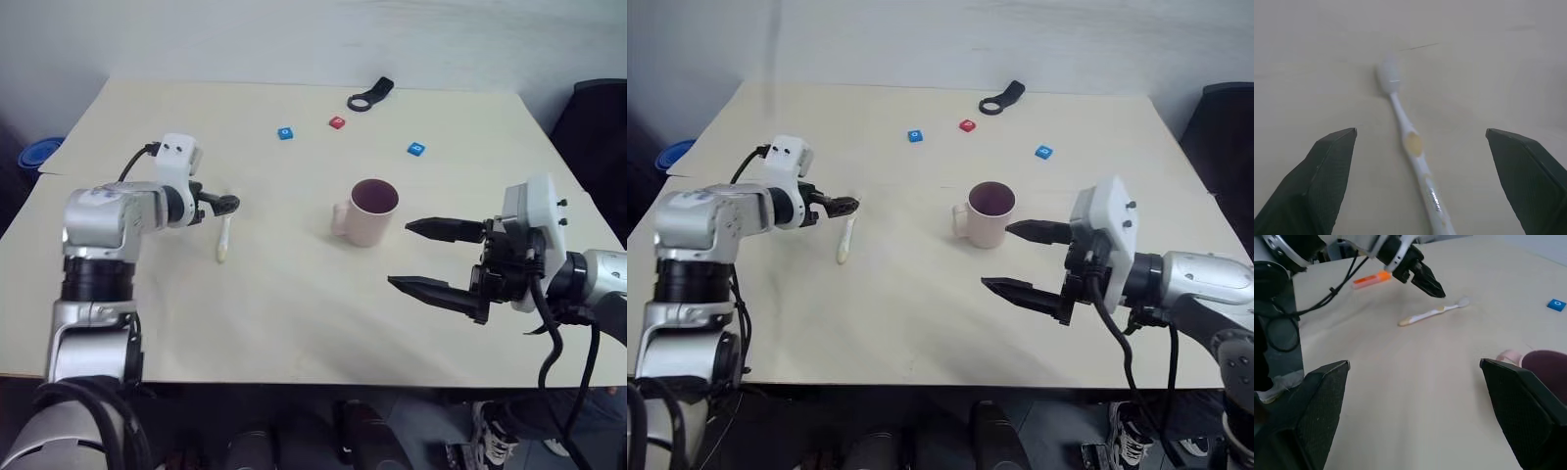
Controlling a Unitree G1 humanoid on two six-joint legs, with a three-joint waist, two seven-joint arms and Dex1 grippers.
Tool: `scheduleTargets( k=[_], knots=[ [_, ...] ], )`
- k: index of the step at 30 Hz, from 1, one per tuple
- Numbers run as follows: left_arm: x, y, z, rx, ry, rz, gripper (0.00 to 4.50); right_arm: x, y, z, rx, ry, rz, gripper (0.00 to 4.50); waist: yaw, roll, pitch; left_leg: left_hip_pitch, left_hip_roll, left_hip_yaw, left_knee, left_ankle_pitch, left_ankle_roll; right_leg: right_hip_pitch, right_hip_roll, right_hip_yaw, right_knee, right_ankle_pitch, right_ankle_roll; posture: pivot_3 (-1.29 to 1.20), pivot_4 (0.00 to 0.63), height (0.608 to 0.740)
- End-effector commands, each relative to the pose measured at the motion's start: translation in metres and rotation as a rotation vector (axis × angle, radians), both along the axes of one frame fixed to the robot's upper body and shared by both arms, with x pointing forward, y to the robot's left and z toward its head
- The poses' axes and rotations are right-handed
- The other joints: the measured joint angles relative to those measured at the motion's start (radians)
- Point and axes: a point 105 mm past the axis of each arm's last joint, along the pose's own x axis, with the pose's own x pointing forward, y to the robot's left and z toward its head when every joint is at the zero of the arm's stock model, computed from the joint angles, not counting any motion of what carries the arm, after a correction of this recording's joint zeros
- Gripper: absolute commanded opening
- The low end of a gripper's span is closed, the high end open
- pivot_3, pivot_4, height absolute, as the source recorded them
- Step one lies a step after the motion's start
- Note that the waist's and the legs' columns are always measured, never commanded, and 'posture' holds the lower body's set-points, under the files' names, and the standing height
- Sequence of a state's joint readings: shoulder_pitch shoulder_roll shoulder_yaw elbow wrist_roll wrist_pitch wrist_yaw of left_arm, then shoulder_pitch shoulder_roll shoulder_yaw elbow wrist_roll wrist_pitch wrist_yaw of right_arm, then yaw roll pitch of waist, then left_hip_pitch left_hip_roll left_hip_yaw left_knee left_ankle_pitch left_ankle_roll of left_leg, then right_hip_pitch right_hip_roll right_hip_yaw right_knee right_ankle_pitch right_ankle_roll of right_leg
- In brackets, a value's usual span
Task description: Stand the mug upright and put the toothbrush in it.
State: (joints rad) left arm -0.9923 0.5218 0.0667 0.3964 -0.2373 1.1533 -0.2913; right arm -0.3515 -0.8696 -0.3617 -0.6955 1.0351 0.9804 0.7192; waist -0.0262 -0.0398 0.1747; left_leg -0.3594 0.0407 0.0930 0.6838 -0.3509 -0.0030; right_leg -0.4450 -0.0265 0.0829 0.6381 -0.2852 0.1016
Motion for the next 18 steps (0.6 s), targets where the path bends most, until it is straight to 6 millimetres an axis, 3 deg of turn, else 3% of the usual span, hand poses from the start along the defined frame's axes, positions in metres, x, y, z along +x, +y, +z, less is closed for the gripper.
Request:
scheduleTargets(
  k=[1, 9, 12, 18],
  knots=[
    [0.012, -0.001, -0.001, -0.059, 0.025, 0.072, 4.5, 0.0, -0.001, 0.006, -0.017, -0.049, -0.024, 4.45, 0.001, 0.0, 0.0, -0.001, 0.0, 0.0, 0.0, 0.0, 0.0, 0.0, 0.0, 0.0, 0.0, 0.0, 0.0, 0.0, 0.15, 0.74],
    [0.02, -0.024, -0.022, -0.117, 0.121, 0.027, 4.5, -0.001, 0.002, 0.013, -0.001, -0.099, -0.06, 4.45, 0.002, 0.0, 0.0, -0.006, -0.002, 0.0, 0.0, 0.003, -0.003, -0.002, -0.002, -0.001, -0.001, 0.002, 0.003, 0.0, 0.15, 0.74],
    [0.021, -0.024, -0.025, -0.148, 0.141, 0.04, 3.94, -0.003, 0.002, 0.012, 0.001, -0.102, -0.066, 4.5, 0.002, 0.0, 0.0, -0.005, -0.003, 0.0, 0.0, 0.003, -0.003, -0.002, -0.003, -0.001, -0.001, 0.002, 0.003, 0.0, 0.15, 0.74],
    [0.022, -0.023, -0.026, -0.177, 0.167, 0.077, 2.27, -0.003, 0.002, 0.01, 0.008, -0.108, -0.096, 4.5, 0.003, 0.0, 0.0, -0.005, -0.005, 0.0, 0.001, 0.004, -0.002, -0.002, -0.004, 0.0, -0.001, 0.002, 0.004, 0.0, 0.15, 0.74]
  ],
)
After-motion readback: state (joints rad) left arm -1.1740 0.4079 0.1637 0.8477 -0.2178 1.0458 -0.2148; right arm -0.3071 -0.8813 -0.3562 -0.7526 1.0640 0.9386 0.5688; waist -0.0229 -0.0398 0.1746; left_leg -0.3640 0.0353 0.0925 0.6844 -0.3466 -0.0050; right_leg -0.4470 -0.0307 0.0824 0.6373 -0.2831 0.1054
